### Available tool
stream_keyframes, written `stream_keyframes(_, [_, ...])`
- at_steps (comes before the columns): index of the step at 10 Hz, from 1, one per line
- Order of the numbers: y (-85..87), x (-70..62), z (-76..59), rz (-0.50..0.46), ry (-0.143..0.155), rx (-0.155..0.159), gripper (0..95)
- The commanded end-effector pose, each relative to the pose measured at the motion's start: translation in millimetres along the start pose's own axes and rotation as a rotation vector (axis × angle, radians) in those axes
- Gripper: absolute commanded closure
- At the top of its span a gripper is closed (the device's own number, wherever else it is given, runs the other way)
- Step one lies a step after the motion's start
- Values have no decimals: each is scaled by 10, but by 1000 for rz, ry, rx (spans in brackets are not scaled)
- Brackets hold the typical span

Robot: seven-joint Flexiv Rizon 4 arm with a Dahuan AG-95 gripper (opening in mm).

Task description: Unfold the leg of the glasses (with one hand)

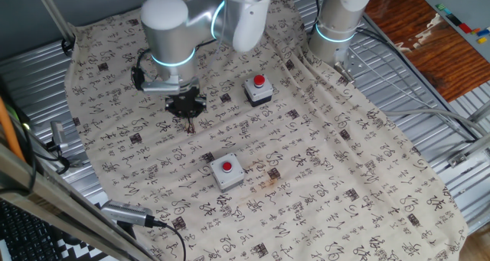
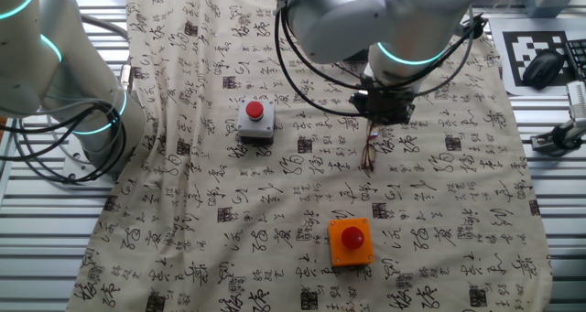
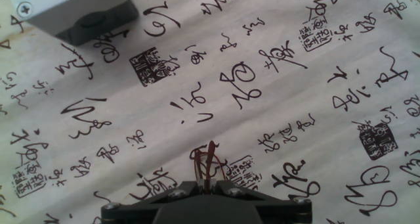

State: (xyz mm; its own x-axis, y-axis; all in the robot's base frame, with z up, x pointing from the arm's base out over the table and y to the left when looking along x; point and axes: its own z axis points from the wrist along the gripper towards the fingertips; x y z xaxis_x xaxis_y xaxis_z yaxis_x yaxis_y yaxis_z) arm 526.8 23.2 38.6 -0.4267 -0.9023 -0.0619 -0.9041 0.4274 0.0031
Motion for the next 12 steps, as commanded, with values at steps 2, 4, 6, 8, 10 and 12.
stream_keyframes(2, [19, 136, -133, -13, -7, -7, 950])
stream_keyframes(4, [33, 209, -235, -22, -12, -11, 950])
stream_keyframes(6, [58, 257, -329, -30, -16, -12, 950])
stream_keyframes(8, [69, 307, -377, -37, -17, -12, 950])
stream_keyframes(10, [60, 284, -368, -38, -18, -12, 950])
stream_keyframes(12, [0, 196, -356, -47, -29, -16, 950])
